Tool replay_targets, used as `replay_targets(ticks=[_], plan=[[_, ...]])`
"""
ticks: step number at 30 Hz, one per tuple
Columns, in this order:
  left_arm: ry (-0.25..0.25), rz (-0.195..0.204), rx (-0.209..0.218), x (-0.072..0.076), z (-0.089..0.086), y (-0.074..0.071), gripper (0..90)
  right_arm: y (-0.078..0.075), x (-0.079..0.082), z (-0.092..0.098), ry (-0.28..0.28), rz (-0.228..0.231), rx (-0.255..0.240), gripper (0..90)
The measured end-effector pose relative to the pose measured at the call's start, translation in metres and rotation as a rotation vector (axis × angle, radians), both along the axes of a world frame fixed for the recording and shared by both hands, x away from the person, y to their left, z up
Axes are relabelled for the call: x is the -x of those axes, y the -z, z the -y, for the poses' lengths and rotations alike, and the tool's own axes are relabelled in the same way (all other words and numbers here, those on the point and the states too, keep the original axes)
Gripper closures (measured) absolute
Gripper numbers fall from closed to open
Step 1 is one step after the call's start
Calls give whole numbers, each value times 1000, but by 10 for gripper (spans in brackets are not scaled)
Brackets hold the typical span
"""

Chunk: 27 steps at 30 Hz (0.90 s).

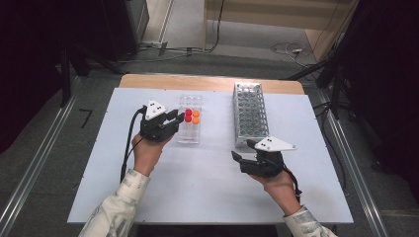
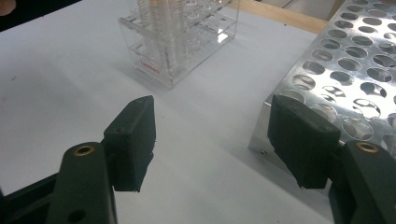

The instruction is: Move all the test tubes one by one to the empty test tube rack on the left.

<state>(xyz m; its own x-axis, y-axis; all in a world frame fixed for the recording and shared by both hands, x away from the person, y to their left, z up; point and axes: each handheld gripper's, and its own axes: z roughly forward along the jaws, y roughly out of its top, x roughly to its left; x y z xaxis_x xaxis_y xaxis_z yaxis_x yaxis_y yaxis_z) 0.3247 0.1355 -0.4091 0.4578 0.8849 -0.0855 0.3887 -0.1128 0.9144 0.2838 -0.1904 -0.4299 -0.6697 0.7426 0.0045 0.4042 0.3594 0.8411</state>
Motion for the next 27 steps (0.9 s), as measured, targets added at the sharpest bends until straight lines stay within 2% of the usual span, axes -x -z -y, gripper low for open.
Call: replay_targets(ticks=[5, 8, 12, 18, 22, 27], plan=[[12, -6, 28, 6, -1, -1, 634, 4, -3, 3, 8, -1, 0, 310], [8, -15, 57, 10, -3, -1, 555, 5, -5, 5, 17, -2, 0, 309], [2, -30, 71, 17, -6, -1, 414, 7, -8, 9, 34, 4, -4, 309], [-19, -54, 38, 29, -10, 8, 260, 8, -10, 16, 57, 6, -9, 309], [-58, -54, 33, 39, -20, 18, 235, 7, -9, 23, 66, 19, -7, 302], [-118, -60, 30, 53, -38, 29, 205, 8, -6, 43, 115, 26, -16, 296]])
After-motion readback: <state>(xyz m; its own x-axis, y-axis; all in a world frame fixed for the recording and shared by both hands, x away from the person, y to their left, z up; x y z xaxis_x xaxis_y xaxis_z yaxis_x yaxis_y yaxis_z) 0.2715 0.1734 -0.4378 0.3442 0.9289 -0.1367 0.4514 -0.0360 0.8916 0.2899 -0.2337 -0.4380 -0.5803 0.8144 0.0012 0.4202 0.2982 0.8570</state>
